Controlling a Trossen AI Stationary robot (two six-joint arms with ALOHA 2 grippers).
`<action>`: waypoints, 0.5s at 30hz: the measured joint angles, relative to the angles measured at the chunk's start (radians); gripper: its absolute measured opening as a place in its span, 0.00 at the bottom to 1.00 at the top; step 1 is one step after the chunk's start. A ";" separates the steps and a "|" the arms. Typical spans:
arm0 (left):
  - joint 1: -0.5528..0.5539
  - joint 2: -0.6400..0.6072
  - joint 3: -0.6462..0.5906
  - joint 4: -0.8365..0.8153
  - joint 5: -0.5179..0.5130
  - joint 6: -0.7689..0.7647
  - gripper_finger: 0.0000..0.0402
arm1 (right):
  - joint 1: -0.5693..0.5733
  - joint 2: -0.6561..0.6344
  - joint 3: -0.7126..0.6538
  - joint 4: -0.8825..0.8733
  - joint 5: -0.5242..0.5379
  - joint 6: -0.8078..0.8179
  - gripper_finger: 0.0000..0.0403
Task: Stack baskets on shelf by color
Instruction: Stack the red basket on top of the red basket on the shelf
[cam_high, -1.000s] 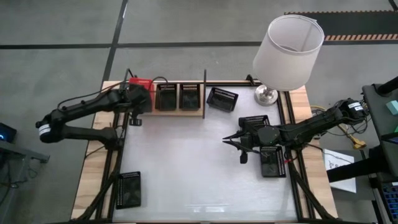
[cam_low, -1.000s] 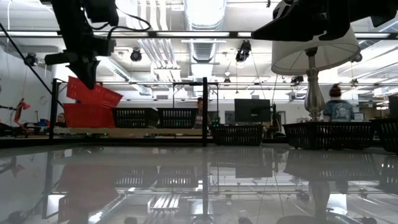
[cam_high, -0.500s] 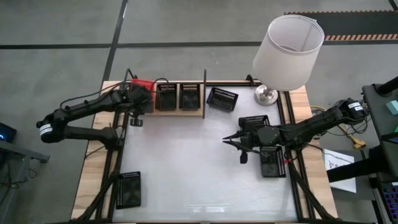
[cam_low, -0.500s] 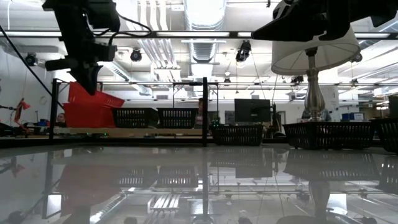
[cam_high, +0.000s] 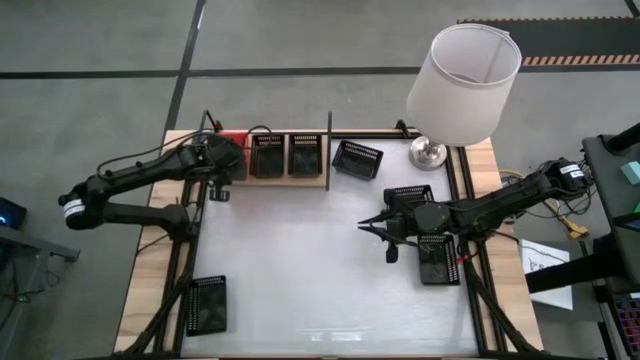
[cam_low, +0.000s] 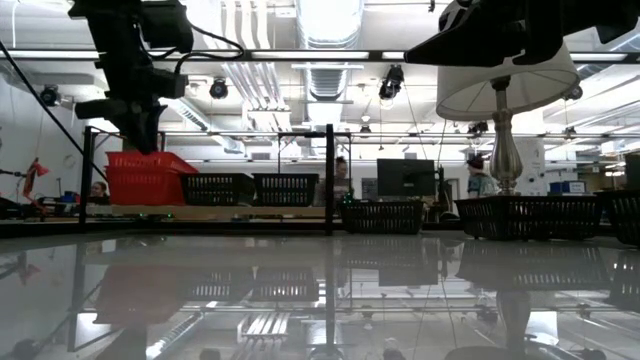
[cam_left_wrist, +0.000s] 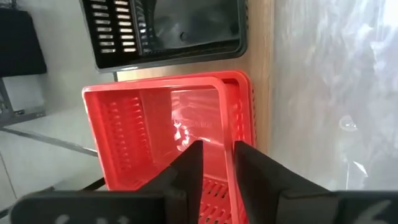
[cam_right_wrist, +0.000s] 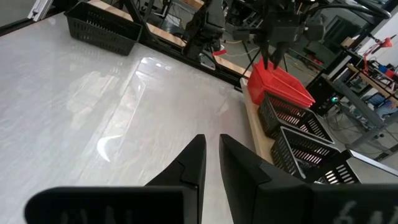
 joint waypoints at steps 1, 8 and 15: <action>0.000 0.000 0.000 0.000 -0.004 -0.003 0.19 | 0.000 0.000 0.000 0.000 0.000 0.000 0.10; 0.000 -0.004 0.000 0.000 -0.007 -0.032 0.20 | 0.000 0.000 0.000 0.001 0.000 0.000 0.10; -0.003 -0.004 0.000 -0.009 -0.007 -0.060 0.20 | 0.000 0.000 0.000 0.001 0.000 0.000 0.10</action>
